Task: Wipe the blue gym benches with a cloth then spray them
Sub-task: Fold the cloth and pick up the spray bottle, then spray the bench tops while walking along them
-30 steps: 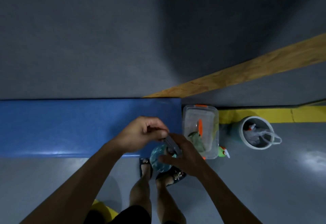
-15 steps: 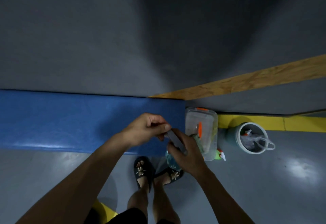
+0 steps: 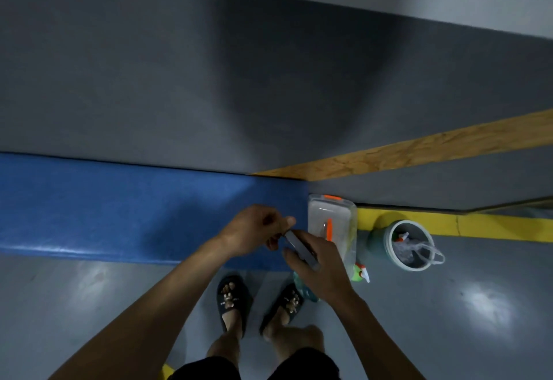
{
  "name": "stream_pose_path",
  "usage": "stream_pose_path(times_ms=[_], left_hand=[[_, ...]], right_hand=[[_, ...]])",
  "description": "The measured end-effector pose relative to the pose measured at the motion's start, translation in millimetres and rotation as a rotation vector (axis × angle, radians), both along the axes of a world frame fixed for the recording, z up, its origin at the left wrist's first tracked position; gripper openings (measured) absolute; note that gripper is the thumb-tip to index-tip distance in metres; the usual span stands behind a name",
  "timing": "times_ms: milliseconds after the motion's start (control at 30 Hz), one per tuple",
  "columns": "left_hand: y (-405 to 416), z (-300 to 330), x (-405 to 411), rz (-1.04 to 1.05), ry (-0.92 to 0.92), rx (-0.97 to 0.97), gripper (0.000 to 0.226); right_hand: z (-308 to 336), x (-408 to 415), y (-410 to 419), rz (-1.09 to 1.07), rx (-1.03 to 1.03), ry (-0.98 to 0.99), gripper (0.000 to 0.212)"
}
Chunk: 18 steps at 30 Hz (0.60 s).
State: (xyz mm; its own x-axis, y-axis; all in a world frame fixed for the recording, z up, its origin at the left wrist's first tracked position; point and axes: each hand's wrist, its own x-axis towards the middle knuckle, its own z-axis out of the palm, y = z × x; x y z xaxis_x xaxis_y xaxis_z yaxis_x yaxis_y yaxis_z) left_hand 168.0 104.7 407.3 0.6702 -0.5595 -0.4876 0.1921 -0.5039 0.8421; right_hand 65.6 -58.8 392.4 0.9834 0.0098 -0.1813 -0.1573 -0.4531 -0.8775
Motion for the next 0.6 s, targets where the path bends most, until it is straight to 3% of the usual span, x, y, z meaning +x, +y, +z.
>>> stream_pose_path(times_ms=[167,267,367,467,600], left_hand=[[-3.3,-23.0,-30.1,0.061,0.059,-0.07,0.037],[-8.6,-46.4,-47.9,0.276,0.12,-0.138,0.029],[-12.1,-67.1,-66.6,0.552,0.24,-0.148,0.019],[-10.5,-86.0,-90.4,0.656,0.233,-0.064,0.02],[-14.9,-100.5,-128.4,0.78,0.275,-0.066,0.02]], right_hand=[[-19.3,-15.9,-16.0,0.065,-0.092,-0.024,0.025],[-40.4,-27.2,-34.5,0.009,-0.067,0.011,0.025],[-57.1,-40.7,-61.4,-0.018,-0.036,0.132,0.011],[-72.0,-60.1,-88.7,-0.006,-0.031,0.21,0.029],[-104.8,-88.7,-124.1,0.019,-0.076,0.284,0.022]])
